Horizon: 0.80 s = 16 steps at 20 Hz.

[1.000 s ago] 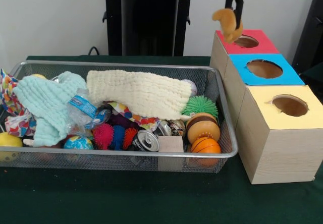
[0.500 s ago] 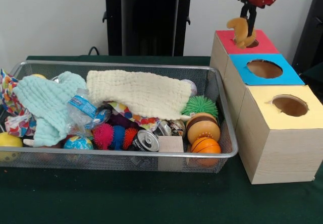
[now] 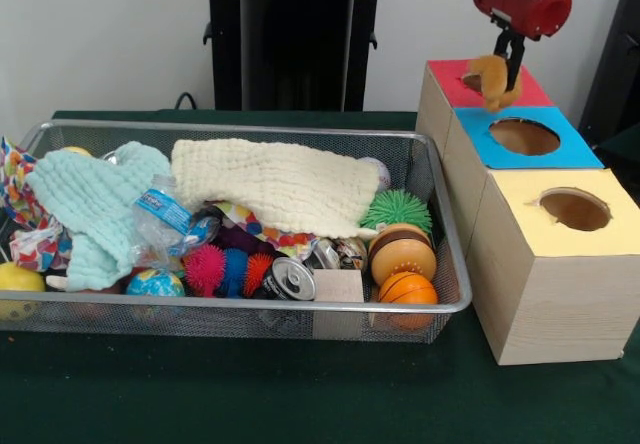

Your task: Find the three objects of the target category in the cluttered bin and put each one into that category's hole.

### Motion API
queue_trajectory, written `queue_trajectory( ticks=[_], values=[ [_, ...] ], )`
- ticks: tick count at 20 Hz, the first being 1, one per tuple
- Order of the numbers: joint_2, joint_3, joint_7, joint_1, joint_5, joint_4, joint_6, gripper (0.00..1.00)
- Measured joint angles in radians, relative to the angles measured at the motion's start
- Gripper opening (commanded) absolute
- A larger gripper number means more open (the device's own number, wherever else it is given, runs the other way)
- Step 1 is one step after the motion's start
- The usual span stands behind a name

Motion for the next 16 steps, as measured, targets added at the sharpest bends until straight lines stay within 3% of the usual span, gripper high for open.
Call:
queue_trajectory(
  ticks=[6,16],
  values=[
    [0.027,-0.021,0.000,0.046,0.071,0.024,-0.085,0.00],
    [0.040,-0.064,0.000,0.121,0.173,0.070,-0.146,0.00]
  ],
)
